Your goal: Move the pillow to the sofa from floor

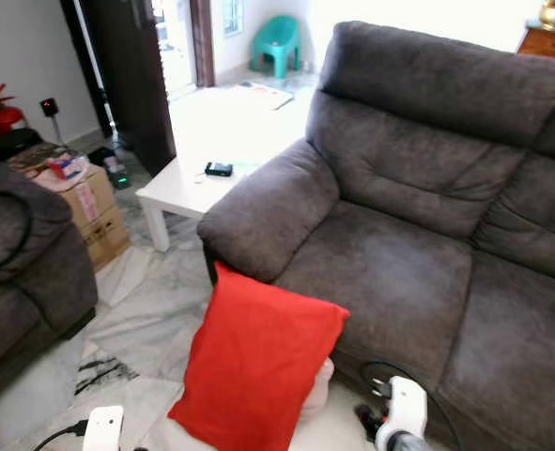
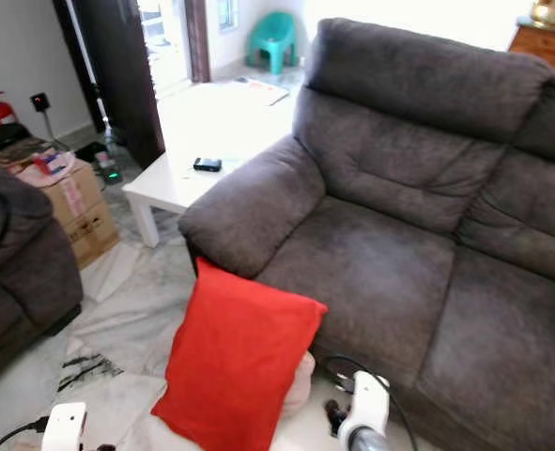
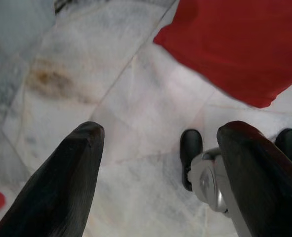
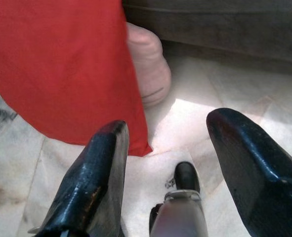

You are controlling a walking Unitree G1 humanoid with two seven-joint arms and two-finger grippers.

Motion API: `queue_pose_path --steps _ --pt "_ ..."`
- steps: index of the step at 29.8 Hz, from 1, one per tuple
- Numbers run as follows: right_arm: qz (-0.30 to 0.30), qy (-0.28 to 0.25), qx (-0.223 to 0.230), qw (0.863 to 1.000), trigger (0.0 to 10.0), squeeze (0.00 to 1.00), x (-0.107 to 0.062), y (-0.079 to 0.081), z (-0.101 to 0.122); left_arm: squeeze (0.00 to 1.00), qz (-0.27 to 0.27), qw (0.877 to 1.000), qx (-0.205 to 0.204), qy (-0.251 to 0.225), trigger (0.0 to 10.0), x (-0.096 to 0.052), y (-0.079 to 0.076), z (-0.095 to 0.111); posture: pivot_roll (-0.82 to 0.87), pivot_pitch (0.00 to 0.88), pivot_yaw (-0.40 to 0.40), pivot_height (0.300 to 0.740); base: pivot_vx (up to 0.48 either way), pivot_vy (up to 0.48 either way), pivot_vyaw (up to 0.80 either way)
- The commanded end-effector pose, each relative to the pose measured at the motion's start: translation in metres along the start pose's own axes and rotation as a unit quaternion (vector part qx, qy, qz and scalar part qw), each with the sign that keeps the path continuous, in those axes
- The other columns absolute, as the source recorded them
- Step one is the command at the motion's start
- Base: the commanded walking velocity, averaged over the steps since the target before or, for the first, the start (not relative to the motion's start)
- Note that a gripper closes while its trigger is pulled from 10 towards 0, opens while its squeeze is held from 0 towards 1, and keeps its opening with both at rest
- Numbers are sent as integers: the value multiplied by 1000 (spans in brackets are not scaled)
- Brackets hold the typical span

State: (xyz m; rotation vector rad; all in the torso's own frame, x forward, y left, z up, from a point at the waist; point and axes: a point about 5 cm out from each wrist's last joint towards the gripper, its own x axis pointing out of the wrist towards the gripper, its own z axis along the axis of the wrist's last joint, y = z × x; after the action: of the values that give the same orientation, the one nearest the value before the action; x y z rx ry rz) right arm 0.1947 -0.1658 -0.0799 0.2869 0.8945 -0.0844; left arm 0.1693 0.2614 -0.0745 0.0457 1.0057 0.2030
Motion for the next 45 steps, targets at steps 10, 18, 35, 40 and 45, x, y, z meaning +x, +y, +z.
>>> queue_pose_path --steps 10,18,35,40,45 --pt "-14 -2 -2 1000 10000 0 -1 -9 1 0 -2 1000 2 -2 10000 0 -1 1 -34 0 -30 740 0 0 -42" --pt "-13 -3 -3 1000 10000 0 -1 -9 1 0 -2 1000 2 -2 10000 0 -1 1 -34 0 -30 740 0 0 0" --pt "-12 -2 -3 1000 10000 0 -1 -8 1 0 -2 1000 3 -2 10000 0 -1 1 -35 0 -29 740 0 0 0" --pt "-11 1 -3 1000 10000 0 -1 -8 1 0 -2 1000 2 -2 10000 0 -1 1 -34 0 -30 740 256 0 0" --pt "-10 -2 -2 1000 10000 0 -1 -8 1 0 -3 1000 2 -2 10000 0 -1 1 -34 0 -29 740 260 0 -361"
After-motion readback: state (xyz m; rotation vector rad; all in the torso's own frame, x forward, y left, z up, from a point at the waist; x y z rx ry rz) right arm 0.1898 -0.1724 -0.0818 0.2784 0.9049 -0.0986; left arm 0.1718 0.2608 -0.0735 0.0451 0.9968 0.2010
